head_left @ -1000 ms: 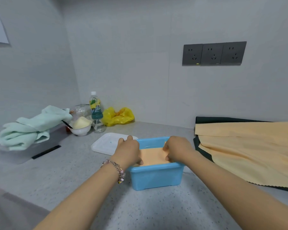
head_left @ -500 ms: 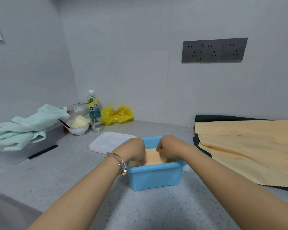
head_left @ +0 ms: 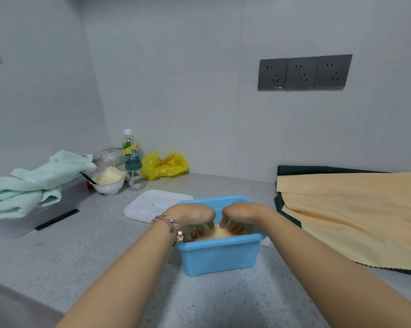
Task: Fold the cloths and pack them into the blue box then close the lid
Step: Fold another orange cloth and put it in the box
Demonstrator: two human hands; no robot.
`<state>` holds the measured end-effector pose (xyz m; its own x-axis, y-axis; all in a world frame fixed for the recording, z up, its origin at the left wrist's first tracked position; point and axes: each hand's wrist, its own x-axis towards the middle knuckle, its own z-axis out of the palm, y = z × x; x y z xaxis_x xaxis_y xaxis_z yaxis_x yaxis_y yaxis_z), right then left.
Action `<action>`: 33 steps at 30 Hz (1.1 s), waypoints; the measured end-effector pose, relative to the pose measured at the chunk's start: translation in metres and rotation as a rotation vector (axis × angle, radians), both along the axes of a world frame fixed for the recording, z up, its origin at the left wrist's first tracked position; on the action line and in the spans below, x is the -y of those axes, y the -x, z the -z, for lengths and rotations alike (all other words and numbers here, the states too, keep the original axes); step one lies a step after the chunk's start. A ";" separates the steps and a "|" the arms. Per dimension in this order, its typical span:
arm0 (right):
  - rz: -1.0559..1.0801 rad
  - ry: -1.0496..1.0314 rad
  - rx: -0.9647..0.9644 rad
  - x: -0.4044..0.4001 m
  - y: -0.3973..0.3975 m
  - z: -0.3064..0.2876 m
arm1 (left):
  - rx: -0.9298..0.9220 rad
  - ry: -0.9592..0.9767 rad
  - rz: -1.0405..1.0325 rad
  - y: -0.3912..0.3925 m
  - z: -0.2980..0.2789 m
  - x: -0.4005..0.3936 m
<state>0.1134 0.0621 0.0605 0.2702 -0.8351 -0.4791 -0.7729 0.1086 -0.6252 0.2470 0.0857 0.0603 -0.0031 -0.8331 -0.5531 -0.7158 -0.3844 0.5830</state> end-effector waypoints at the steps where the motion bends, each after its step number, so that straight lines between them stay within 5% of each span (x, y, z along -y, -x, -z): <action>1: -0.008 0.000 0.004 -0.001 0.001 0.001 | -0.013 0.003 -0.008 0.000 0.000 -0.001; 9: 0.043 0.216 0.140 -0.019 0.013 -0.013 | -0.132 0.283 -0.162 -0.005 -0.012 -0.018; 19: 0.060 0.467 0.338 -0.059 0.062 -0.015 | -0.196 0.615 -0.021 0.050 -0.018 -0.054; 24: 0.121 0.530 0.413 -0.078 0.121 -0.008 | -0.273 0.687 0.016 0.104 -0.014 -0.059; 33: 0.239 0.549 0.225 -0.097 0.234 0.023 | -0.368 0.565 0.181 0.216 0.029 -0.048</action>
